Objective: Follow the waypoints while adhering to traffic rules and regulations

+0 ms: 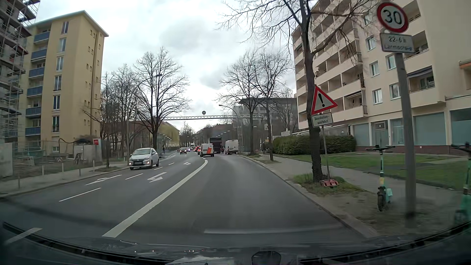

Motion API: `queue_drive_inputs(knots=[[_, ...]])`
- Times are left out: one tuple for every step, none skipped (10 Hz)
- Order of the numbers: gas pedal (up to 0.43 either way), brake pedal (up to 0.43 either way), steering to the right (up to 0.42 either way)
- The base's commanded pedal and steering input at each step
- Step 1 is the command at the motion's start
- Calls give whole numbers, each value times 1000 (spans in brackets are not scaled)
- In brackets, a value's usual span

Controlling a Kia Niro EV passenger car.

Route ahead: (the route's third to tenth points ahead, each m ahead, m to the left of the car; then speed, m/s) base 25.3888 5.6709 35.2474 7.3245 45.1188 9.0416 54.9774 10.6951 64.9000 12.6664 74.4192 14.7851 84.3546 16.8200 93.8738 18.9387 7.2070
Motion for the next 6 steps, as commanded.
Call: queue_drive_inputs(knots=[[87,12,-15],[87,12,-26],[87,12,-29],[87,12,-29],[87,12,-28],[87,12,-28]])
